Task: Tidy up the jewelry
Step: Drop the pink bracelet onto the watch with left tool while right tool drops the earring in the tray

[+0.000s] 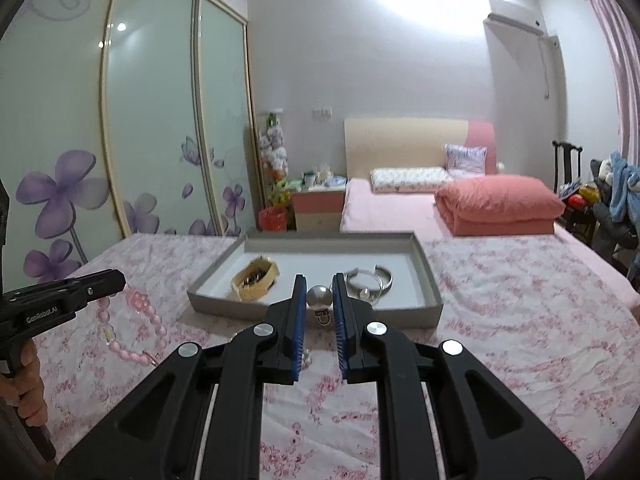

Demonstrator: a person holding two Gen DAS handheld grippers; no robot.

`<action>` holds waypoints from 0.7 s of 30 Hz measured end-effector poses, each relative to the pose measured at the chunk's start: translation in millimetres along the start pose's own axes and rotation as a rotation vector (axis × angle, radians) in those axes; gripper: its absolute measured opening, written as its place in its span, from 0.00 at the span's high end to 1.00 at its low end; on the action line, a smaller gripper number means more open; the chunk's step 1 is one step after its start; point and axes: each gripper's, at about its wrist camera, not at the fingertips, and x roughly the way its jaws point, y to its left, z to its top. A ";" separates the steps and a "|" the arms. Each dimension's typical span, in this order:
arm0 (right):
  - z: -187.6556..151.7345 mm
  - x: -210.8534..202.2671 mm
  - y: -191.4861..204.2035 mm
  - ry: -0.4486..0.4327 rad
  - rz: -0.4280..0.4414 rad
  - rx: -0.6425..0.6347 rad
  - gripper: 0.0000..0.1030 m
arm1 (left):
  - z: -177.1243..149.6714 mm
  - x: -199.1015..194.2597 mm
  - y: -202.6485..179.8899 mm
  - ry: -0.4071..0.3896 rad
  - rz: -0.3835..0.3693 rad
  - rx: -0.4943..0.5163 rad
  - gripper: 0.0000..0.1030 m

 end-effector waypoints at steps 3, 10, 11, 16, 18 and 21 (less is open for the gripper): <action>4.0 -7.7 0.9 -0.055 -0.005 -0.005 0.86 | 5.1 -6.0 -3.6 -0.026 -0.006 0.002 0.87; 13.1 -14.9 1.8 -0.141 -0.004 -0.022 0.86 | 17.5 -13.0 -15.6 -0.076 -0.016 0.021 0.87; 14.4 -14.2 1.2 -0.150 -0.005 -0.023 0.86 | 19.3 -13.1 -17.7 -0.082 -0.017 0.025 0.87; 20.7 -7.2 -1.5 -0.180 -0.011 -0.012 0.86 | 30.0 -7.0 -26.3 -0.101 -0.016 0.041 0.87; 24.4 -1.9 -3.4 -0.200 -0.017 -0.012 0.86 | 35.2 -1.2 -28.0 -0.106 -0.014 0.044 0.87; 32.2 9.7 -5.5 -0.226 -0.035 -0.015 0.86 | 47.8 11.5 -29.3 -0.115 -0.013 0.040 0.87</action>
